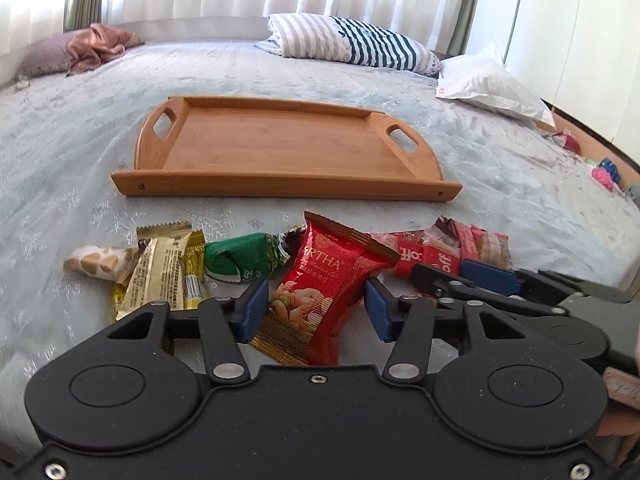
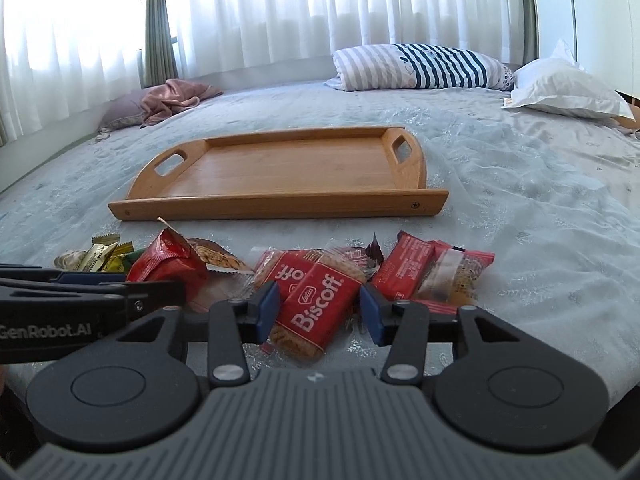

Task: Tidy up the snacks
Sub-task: 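Grasp the red ARTHA nut bag with the left tool while the right tool grasps a red Biscoff packet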

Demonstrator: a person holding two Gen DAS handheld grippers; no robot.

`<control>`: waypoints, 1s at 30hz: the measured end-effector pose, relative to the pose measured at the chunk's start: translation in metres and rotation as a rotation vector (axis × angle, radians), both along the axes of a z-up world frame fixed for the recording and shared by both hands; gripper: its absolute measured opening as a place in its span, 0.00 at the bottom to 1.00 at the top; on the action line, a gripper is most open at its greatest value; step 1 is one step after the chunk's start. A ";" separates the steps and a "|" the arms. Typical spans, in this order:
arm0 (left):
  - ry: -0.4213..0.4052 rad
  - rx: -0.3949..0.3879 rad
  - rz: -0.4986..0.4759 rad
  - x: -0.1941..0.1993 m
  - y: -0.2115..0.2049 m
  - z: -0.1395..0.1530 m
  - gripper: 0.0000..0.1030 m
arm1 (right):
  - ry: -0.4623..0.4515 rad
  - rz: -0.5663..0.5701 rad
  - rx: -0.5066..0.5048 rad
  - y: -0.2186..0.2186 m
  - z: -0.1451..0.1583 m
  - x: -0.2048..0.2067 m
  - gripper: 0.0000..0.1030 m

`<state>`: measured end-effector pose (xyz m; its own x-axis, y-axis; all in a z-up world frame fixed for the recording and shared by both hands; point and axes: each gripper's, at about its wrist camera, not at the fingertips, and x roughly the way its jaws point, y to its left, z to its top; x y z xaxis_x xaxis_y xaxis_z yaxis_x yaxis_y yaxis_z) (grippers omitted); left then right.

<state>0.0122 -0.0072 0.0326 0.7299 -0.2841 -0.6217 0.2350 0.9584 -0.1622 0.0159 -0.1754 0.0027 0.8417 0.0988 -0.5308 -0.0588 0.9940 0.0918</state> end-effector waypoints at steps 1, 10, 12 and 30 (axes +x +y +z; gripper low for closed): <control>0.003 -0.003 0.003 0.000 0.001 0.000 0.49 | -0.001 0.000 0.002 0.000 0.000 -0.001 0.52; 0.011 -0.031 0.027 -0.006 0.007 0.008 0.48 | 0.002 -0.001 0.037 -0.005 0.009 -0.006 0.22; 0.013 -0.040 0.032 -0.006 0.008 0.010 0.48 | 0.015 0.010 0.027 -0.004 0.011 -0.004 0.23; 0.024 -0.049 0.070 -0.004 0.011 0.013 0.48 | 0.021 -0.028 0.040 0.005 0.003 -0.002 0.39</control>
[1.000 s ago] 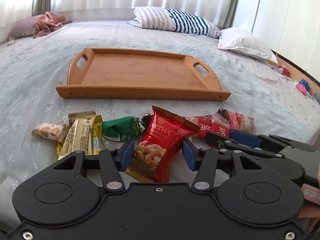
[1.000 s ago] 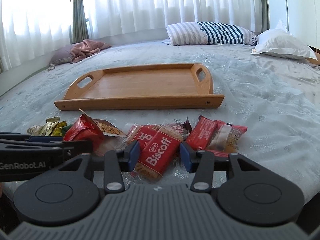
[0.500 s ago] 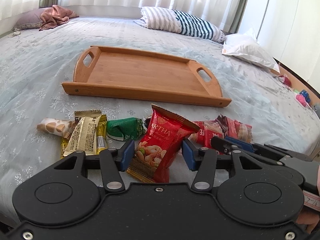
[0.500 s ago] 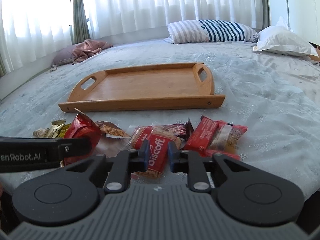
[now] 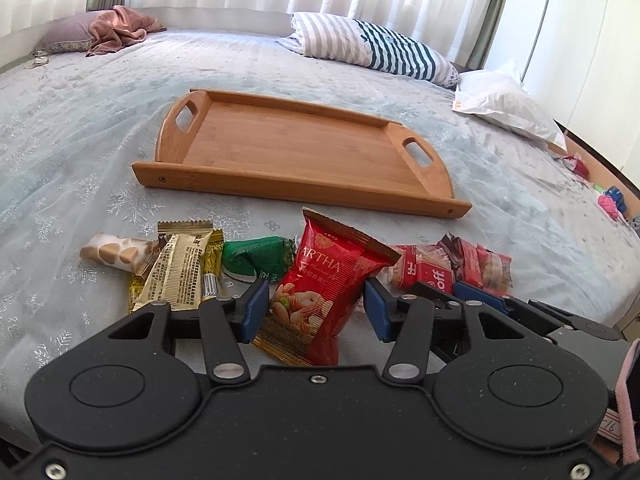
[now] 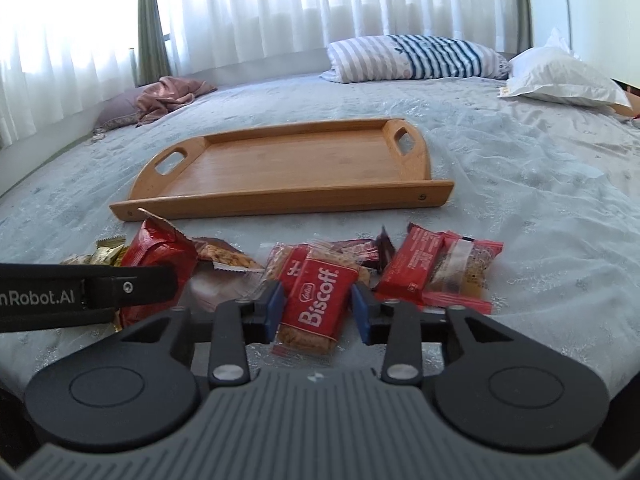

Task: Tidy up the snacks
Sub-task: 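Grasp the red ARTHA nut bag with the left tool while the right tool grasps a red Biscoff packet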

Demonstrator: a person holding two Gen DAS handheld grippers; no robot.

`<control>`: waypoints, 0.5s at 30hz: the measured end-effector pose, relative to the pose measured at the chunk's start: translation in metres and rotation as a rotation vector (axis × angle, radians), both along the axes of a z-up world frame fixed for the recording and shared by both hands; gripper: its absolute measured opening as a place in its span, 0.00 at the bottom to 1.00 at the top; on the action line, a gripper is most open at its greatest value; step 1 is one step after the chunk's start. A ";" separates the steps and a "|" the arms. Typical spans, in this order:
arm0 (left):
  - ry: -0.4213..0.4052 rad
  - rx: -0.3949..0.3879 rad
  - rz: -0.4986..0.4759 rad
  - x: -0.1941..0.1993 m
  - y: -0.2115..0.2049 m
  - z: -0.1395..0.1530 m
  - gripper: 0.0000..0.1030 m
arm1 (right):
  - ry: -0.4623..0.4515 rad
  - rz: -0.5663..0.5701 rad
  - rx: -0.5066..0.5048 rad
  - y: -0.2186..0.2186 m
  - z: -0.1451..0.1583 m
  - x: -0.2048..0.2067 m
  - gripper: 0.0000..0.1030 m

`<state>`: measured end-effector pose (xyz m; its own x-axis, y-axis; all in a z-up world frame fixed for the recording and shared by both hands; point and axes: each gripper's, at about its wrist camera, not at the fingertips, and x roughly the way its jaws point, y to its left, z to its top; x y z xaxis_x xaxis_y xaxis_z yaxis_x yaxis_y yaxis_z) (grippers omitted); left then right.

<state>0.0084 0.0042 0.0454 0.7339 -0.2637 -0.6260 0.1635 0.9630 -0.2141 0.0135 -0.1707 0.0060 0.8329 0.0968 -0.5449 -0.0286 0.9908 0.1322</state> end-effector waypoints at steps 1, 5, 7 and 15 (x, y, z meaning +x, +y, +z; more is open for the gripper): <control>-0.001 -0.004 0.001 0.000 0.000 0.001 0.48 | -0.003 -0.003 0.015 -0.002 0.000 -0.001 0.39; -0.007 -0.021 0.000 0.000 0.002 0.005 0.48 | -0.011 -0.016 0.066 -0.010 0.004 -0.003 0.38; -0.013 -0.032 -0.005 0.001 0.003 0.008 0.48 | -0.022 -0.013 0.081 -0.013 0.009 -0.005 0.38; -0.043 -0.044 -0.010 0.018 0.004 0.022 0.47 | -0.098 0.027 0.066 -0.018 0.032 0.004 0.39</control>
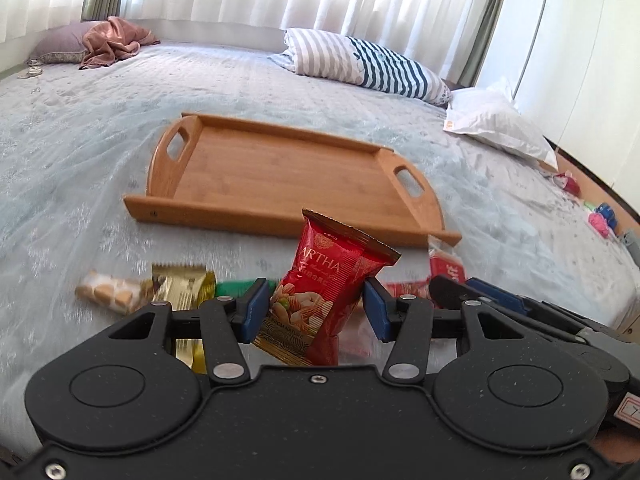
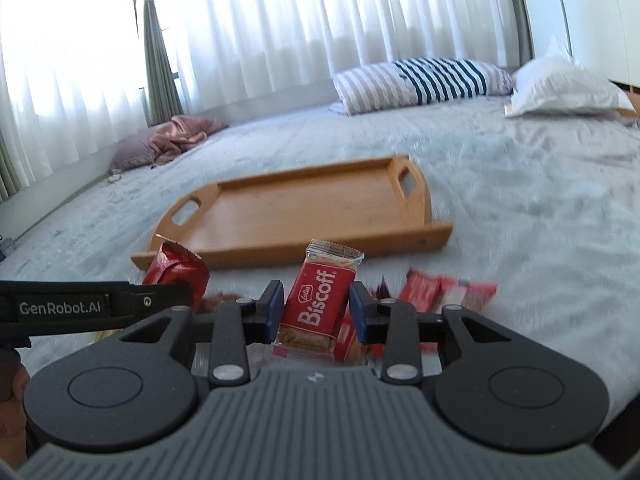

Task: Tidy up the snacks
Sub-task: 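Grasp the red ARTHA nut bag with the left tool while the right tool grasps a red Biscoff packet, then carry the nut bag onto the tray with the left tool while the right tool places the Biscoff packet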

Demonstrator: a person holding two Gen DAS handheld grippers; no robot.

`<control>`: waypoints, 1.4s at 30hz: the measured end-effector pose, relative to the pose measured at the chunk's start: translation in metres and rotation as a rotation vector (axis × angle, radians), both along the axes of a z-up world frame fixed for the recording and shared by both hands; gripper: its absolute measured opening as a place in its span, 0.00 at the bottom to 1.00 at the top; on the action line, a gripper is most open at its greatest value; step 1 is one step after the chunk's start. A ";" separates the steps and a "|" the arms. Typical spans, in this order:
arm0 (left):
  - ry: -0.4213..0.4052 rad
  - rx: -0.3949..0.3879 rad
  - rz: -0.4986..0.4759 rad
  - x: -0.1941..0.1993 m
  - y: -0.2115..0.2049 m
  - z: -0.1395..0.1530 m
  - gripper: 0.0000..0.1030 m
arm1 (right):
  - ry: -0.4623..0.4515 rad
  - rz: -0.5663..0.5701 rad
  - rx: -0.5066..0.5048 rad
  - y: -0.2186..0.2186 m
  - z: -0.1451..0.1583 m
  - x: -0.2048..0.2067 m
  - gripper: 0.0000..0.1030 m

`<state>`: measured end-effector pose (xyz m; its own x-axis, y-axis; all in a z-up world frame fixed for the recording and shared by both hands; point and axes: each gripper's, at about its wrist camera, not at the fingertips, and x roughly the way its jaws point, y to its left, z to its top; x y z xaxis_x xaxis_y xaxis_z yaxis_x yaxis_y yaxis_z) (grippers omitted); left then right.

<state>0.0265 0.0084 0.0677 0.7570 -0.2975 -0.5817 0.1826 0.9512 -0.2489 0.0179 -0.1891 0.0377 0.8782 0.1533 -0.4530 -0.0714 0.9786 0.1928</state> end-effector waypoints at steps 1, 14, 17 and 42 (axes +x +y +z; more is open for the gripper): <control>0.000 -0.008 0.001 0.004 0.001 0.002 0.47 | -0.005 0.002 0.001 -0.002 0.002 0.004 0.39; 0.022 -0.066 0.033 0.077 0.006 0.033 0.47 | 0.038 0.068 0.035 -0.027 0.020 0.061 0.39; 0.049 -0.089 0.043 0.098 0.008 0.036 0.47 | 0.040 0.080 0.023 -0.032 0.025 0.077 0.37; 0.154 -0.070 0.045 0.137 -0.007 0.006 0.47 | 0.209 0.295 -0.142 -0.010 -0.012 0.094 0.62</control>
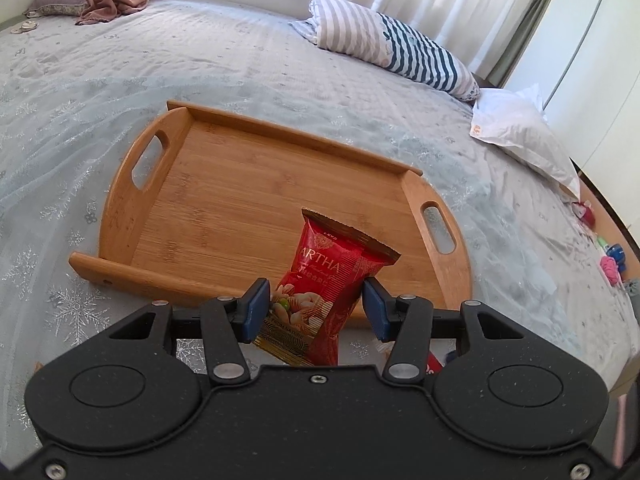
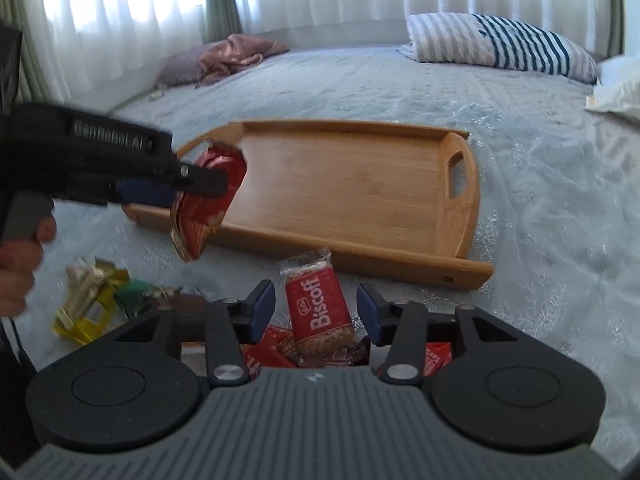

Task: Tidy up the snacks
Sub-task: 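Carry the nut bag onto the tray with the left tool while the right tool places the Biscoff packet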

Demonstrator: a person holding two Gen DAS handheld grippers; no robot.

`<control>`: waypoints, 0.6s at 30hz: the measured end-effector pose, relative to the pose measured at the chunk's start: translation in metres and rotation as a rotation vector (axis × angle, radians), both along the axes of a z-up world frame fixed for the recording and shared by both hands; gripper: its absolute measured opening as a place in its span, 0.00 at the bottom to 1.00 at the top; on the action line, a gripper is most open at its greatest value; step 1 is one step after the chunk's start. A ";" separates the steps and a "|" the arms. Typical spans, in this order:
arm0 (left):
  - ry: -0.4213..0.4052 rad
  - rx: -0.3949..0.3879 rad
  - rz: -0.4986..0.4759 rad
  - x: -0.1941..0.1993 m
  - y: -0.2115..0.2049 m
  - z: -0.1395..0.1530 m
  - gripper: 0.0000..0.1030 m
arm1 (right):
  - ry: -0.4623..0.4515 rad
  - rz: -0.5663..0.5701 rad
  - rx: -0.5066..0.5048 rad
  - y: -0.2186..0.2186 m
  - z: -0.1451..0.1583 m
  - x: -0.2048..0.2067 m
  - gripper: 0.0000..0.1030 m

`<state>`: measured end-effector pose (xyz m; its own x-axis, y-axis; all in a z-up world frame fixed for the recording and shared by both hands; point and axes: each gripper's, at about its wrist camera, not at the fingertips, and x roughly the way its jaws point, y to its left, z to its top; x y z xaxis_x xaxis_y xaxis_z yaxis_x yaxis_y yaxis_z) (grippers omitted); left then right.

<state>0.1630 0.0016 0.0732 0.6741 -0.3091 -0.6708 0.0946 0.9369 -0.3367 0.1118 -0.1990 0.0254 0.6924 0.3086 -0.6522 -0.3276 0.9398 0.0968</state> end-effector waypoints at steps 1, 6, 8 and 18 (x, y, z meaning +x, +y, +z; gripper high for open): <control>0.002 -0.001 0.000 0.000 0.000 0.000 0.47 | 0.002 0.004 -0.016 0.003 -0.003 0.001 0.62; 0.007 0.002 0.003 0.003 0.001 0.002 0.47 | -0.009 -0.021 -0.007 0.004 -0.004 0.001 0.37; 0.004 0.000 0.007 0.003 0.001 0.003 0.47 | -0.021 -0.042 0.022 -0.001 0.002 0.001 0.37; 0.012 -0.085 0.040 0.040 -0.007 0.021 0.47 | 0.071 -0.169 0.220 -0.040 0.028 0.062 0.37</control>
<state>0.2033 -0.0056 0.0941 0.6791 -0.3386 -0.6512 0.0536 0.9078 -0.4161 0.1738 -0.2393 0.0530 0.7010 0.3326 -0.6309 -0.1535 0.9343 0.3219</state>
